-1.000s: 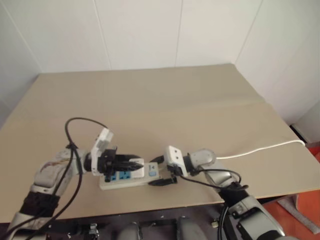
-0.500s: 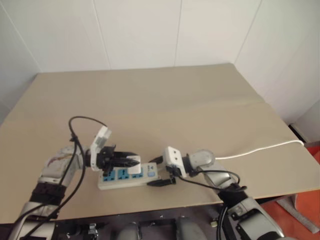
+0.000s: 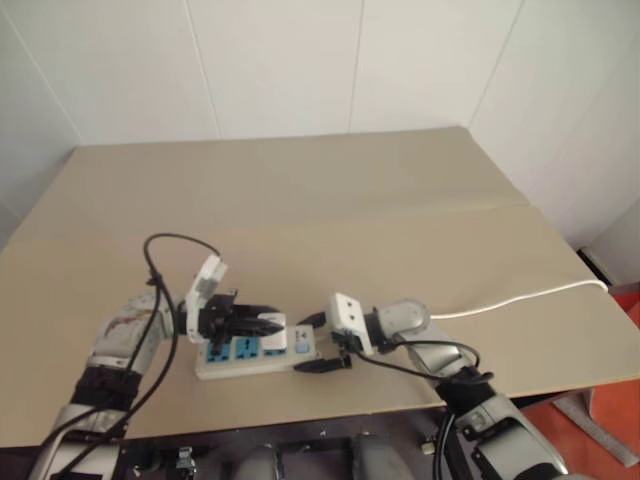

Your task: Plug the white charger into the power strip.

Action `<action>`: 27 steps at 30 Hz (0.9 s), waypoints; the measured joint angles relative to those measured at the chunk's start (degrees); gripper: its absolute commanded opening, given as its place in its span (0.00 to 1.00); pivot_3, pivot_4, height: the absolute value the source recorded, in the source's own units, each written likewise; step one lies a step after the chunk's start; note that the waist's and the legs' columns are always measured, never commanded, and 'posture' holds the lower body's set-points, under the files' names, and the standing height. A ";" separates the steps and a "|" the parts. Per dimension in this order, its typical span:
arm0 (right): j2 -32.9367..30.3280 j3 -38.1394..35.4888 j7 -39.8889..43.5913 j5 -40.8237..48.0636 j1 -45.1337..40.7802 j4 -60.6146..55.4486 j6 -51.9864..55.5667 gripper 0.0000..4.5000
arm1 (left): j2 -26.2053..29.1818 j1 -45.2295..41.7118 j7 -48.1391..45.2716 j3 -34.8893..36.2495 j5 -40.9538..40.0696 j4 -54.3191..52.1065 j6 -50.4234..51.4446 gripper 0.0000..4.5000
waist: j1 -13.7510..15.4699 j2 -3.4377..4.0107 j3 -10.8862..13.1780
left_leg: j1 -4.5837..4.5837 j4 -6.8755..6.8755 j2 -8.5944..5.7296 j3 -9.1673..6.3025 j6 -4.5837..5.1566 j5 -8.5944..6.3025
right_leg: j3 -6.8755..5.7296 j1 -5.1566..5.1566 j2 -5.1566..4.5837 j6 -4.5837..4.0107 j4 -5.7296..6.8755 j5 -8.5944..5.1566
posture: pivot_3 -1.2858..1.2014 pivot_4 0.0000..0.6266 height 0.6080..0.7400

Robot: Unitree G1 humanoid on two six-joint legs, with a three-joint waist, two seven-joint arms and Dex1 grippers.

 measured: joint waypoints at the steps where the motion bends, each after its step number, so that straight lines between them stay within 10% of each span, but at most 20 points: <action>1: 0.00 0.00 0.00 0.00 -0.01 0.03 -0.03 0.76 | -0.29 0.13 -0.10 0.00 0.16 0.27 -0.46 0.23 | 0.01 0.00 0.00 | 0.00 0.00 0.00 0.00 0.00 0.00 | 0.00 0.00 0.00 0.00 0.00 0.00 | 0.52 0.24 1.00; 27: -0.25 -0.03 -0.35 -0.04 0.16 1.18 -2.91 0.76 | -5.58 6.17 -4.04 4.74 2.35 1.90 -21.80 0.23 | 0.18 0.01 -0.05 | 0.00 -0.07 0.04 -0.02 0.00 0.01 | 0.01 0.07 -0.02 0.02 -0.31 0.00 | 0.52 0.24 1.00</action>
